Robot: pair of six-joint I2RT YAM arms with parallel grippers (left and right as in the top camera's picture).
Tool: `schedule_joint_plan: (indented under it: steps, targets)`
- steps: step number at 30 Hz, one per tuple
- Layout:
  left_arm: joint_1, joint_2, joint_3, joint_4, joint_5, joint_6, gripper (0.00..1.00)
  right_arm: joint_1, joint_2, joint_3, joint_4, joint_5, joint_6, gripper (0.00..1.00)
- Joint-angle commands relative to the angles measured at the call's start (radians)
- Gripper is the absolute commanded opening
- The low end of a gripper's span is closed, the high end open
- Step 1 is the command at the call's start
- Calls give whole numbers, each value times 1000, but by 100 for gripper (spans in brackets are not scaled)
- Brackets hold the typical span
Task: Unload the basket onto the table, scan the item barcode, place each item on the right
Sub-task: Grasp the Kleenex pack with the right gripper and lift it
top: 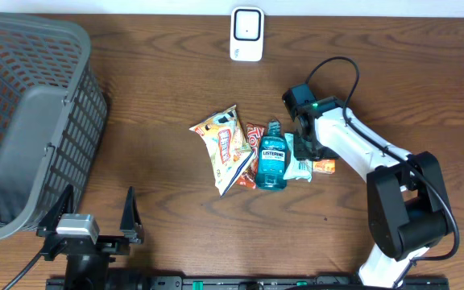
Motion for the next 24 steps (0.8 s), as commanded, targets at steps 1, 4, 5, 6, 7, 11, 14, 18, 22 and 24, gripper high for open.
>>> schedule_joint_plan:
  steps: [1,4,5,6,7,11,14,18,22,24]
  targets:
    - [-5,-7,0,4,9,8,98,6,36,10,9,47,18,50]
    - [-5,-7,0,3,9,8,98,6,76,10,3,79,18,50]
    - [-5,-7,0,3,9,8,98,6,94,8,2,85,18,49]
    - [-5,-7,0,4,9,8,98,5,109,8,-2,85,20,48]
    - [-5,-7,0,3,9,8,98,3,131,7,-6,85,31,46]
    - [-5,-7,0,3,9,8,98,3,200,7,-26,84,67,36]
    - [-5,-7,0,3,9,8,98,3,230,7,-33,70,70,4]
    - [-5,-7,0,0,9,8,98,-5,212,16,-48,-5,70,1]
    - [-5,-7,0,0,9,8,98,-40,135,65,-115,-160,70,1]
    - [-5,-7,0,0,9,8,98,-63,87,91,-150,-256,71,1]
